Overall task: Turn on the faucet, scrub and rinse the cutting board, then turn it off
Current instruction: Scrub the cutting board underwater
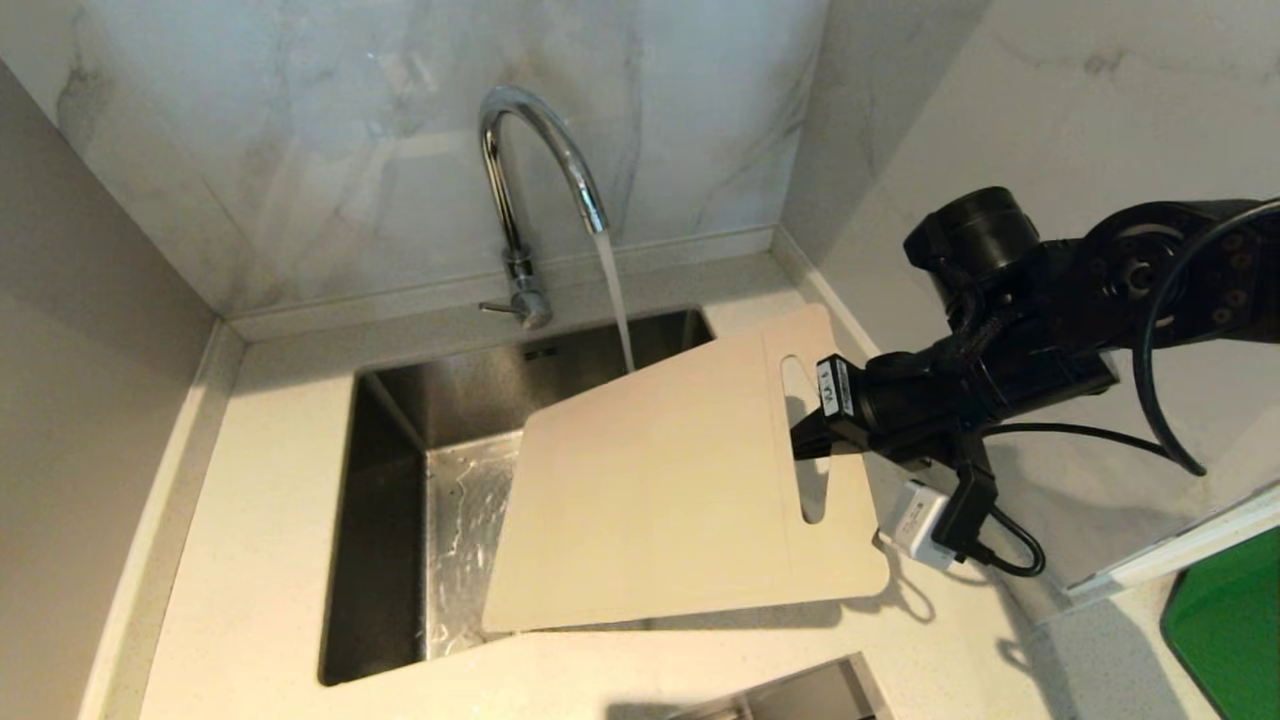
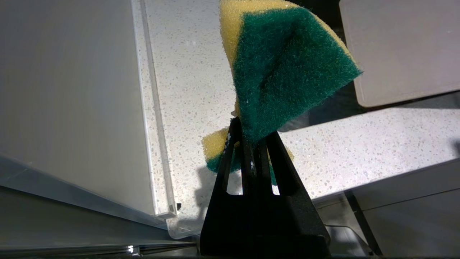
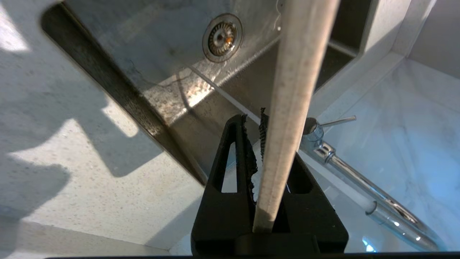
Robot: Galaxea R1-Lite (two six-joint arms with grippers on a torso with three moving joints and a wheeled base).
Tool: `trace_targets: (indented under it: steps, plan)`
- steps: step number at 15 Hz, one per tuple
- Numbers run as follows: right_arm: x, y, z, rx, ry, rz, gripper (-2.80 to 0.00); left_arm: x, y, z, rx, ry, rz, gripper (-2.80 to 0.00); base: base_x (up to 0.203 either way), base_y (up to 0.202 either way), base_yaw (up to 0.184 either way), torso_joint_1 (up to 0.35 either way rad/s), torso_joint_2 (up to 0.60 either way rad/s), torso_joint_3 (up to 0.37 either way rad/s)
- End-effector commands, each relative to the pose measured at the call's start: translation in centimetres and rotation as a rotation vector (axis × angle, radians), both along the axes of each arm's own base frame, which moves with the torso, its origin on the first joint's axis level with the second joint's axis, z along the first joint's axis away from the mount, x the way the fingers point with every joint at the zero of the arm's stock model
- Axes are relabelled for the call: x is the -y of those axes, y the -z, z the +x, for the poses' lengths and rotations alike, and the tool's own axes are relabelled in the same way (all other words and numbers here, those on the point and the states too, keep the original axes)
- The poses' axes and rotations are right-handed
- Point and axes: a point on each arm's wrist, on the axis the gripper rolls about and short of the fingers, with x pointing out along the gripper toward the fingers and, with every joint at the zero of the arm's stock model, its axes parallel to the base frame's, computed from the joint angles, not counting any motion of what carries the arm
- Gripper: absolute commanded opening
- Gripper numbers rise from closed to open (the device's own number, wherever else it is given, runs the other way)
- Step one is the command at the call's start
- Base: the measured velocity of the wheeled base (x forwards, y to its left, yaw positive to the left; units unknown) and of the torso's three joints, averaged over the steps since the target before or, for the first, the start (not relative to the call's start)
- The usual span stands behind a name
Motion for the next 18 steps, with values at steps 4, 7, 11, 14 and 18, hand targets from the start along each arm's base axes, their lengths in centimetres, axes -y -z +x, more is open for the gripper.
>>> trace_targets:
  steps: [4, 7, 11, 14, 18]
  plan:
    - [-0.7, 0.2, 2.6, 0.028, -0.012, 0.001, -2.8, 0.0, 0.0, 0.0, 0.0, 0.0, 0.0, -2.8, 0.0, 0.0, 0.0, 0.0, 0.0, 0.0]
    - [-1.1, 0.3, 4.2, 0.042, -0.013, 0.005, -2.8, 0.0, 0.0, 0.0, 0.0, -0.001, -0.002, -2.8, 0.0, 0.0, 0.0, 0.0, 0.0, 0.0]
    - [-1.5, 0.3, 5.5, 0.063, -0.014, 0.012, -2.8, 0.0, 0.0, 0.0, 0.001, 0.0, -0.002, -2.8, 0.0, 0.0, 0.0, 0.0, 0.0, 0.0]
    - [-1.8, 0.7, 6.6, 0.068, -0.019, 0.016, -2.8, 0.0, 0.0, 0.0, 0.0, 0.0, 0.0, -2.8, 0.0, 0.0, 0.0, 0.0, 0.0, 0.0]
    - [-2.0, 0.6, 7.2, 0.081, -0.019, 0.02, -2.8, 0.0, 0.0, 0.0, 0.0, 0.0, -0.002, -2.8, 0.0, 0.0, 0.0, 0.0, 0.0, 0.0]
